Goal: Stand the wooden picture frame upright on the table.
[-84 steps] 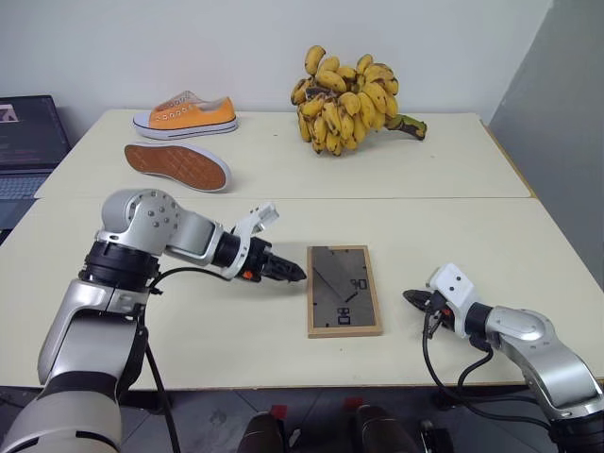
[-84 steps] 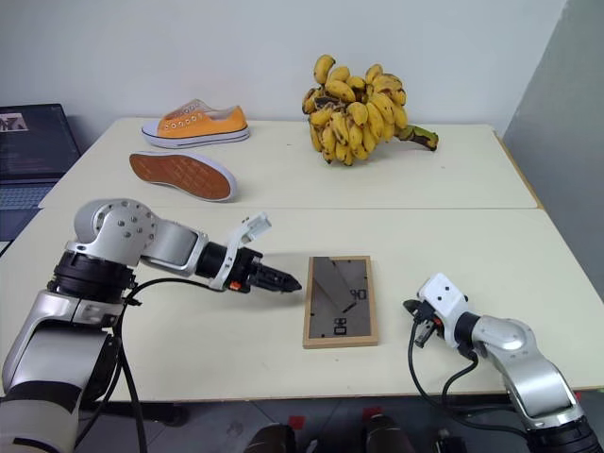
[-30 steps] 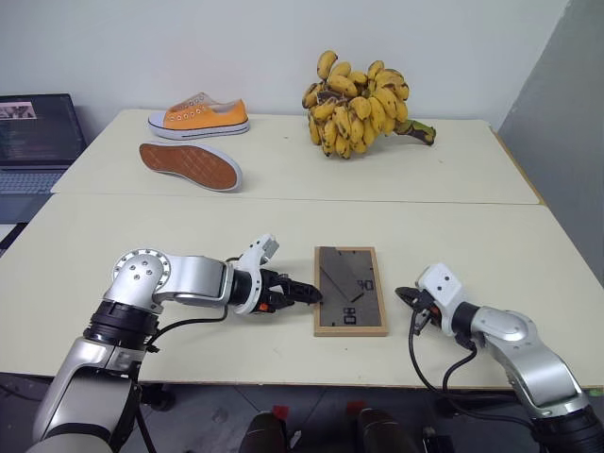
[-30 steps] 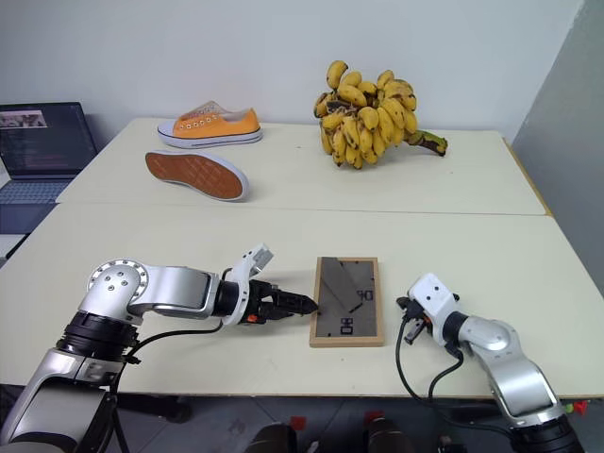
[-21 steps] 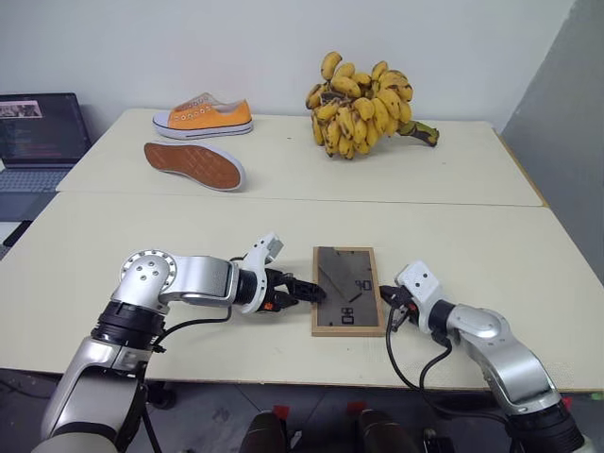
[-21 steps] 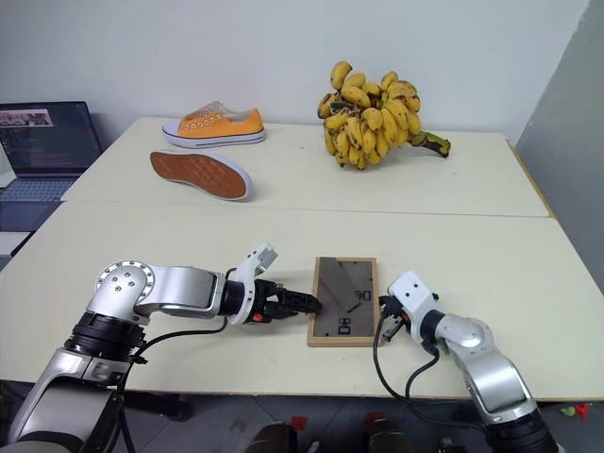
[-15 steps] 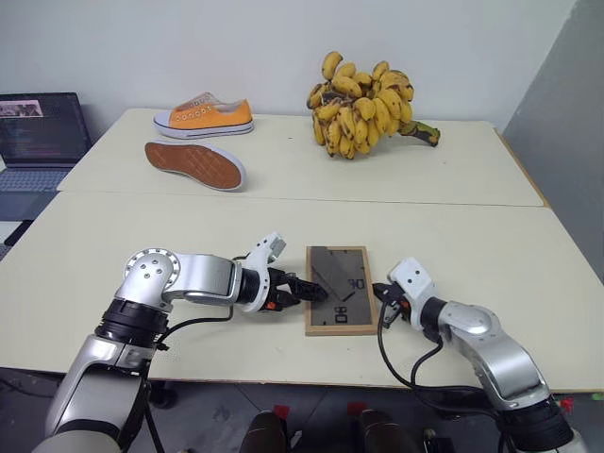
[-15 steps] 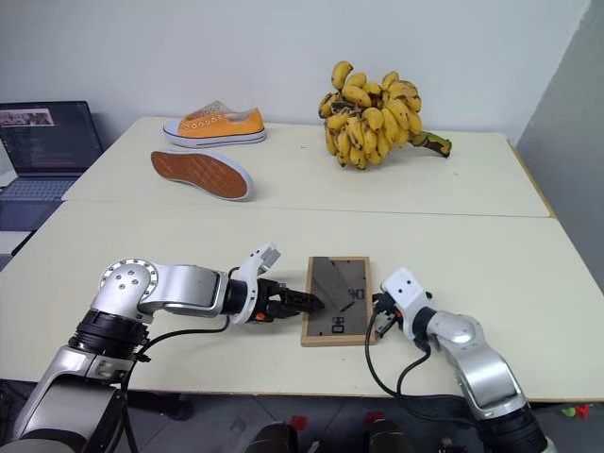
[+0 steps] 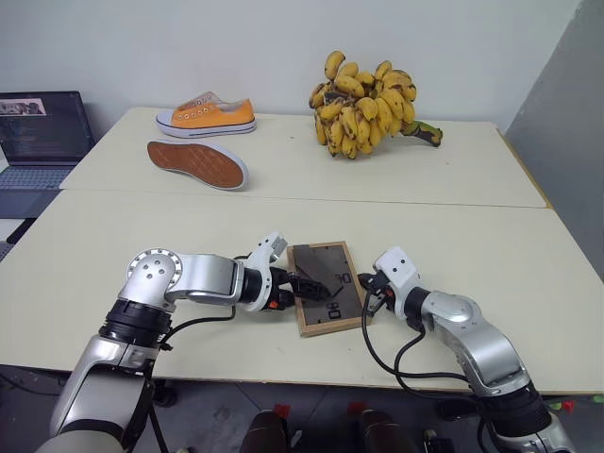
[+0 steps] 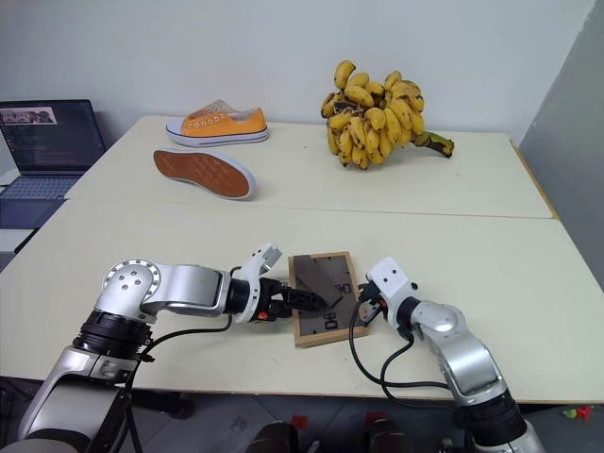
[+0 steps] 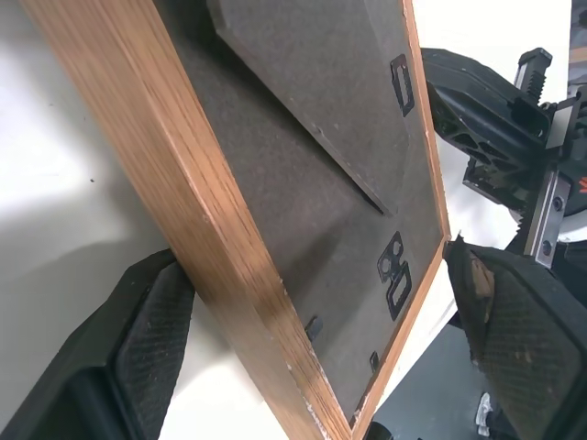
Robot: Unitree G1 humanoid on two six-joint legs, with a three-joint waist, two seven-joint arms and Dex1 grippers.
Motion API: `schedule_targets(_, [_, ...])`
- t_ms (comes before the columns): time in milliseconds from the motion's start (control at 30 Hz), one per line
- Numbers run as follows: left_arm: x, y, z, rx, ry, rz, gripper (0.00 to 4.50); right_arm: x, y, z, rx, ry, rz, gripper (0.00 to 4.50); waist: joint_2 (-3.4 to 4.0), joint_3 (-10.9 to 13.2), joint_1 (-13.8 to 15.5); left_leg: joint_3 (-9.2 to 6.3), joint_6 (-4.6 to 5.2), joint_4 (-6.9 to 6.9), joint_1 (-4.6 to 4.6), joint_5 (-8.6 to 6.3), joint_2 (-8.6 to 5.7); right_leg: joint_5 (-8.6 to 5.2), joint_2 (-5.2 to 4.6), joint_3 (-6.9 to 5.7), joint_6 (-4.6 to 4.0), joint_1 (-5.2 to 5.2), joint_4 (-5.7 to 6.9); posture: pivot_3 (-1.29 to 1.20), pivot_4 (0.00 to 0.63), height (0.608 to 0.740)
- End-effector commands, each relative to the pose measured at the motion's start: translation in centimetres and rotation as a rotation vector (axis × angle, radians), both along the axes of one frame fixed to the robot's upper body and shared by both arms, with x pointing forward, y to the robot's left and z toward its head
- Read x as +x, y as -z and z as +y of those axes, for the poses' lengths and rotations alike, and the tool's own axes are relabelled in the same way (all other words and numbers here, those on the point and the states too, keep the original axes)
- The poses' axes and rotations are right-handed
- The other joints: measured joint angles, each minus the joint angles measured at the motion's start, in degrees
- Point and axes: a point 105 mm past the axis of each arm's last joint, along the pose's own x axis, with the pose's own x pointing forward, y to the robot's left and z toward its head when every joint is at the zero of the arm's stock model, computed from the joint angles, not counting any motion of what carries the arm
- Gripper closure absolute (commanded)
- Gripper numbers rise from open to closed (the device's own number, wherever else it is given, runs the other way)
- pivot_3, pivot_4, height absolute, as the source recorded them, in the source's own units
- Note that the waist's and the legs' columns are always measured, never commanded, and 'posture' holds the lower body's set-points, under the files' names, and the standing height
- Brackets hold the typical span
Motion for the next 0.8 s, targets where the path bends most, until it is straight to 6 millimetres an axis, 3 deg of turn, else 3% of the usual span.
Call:
schedule_targets(33, [0.4, -0.4, -0.4, -0.053, -0.026, -0.002, 0.04, 0.2, -1.1, 0.9, 0.018, -0.022, -0.040, 4.50, 0.00, 0.00, 0.00, 0.00, 0.00, 0.00, 0.00, 0.00, 0.00, -0.03, 0.00, 0.00, 0.04, 0.00, 0.00, 0.00, 0.150, 0.740])
schedule_targets(133, [0.5, -0.8, -0.7, -0.088, -0.028, -0.012, 0.49, 0.5, -1.1, 0.9, 0.022, -0.015, -0.042, 4.50, 0.00, 0.00, -0.03, 0.00, 0.00, 0.00, -0.05, 0.00, 0.00, -0.05, 0.00, 0.00, 0.09, -0.04, -0.01, 0.00, 0.150, 0.740])
schedule_targets(367, [0.6, -1.3, -0.9, -0.121, -0.031, -0.024, 2.12, 0.7, -1.2, 1.0, 0.025, -0.009, -0.047, 4.50, -0.01, 0.01, -0.11, 0.00, 0.00, -0.05, -0.36, 0.00, 0.01, 0.05, 0.01, -0.01, -0.10, -0.37, 0.00, 0.00, 0.150, 0.740])
schedule_targets(533, [0.7, -1.5, -1.0, -0.141, -0.040, -0.026, 2.98, 0.8, -1.2, 0.7, 0.022, -0.002, -0.049, 4.50, -0.01, 0.01, -0.12, 0.00, 0.00, -0.05, -0.35, 0.00, 0.02, 0.05, 0.01, -0.01, -0.09, -0.37, -0.01, 0.00, 0.150, 0.740])
schedule_targets(800, [1.1, -2.0, -1.3, -0.189, -0.058, -0.031, 3.20, 0.9, -1.2, 0.4, 0.018, 0.006, -0.051, 4.50, -0.01, 0.02, -0.18, 0.01, -0.01, -0.05, -0.35, 0.00, 0.02, 0.04, 0.02, 0.00, -0.07, -0.37, -0.01, 0.00, 0.150, 0.740])
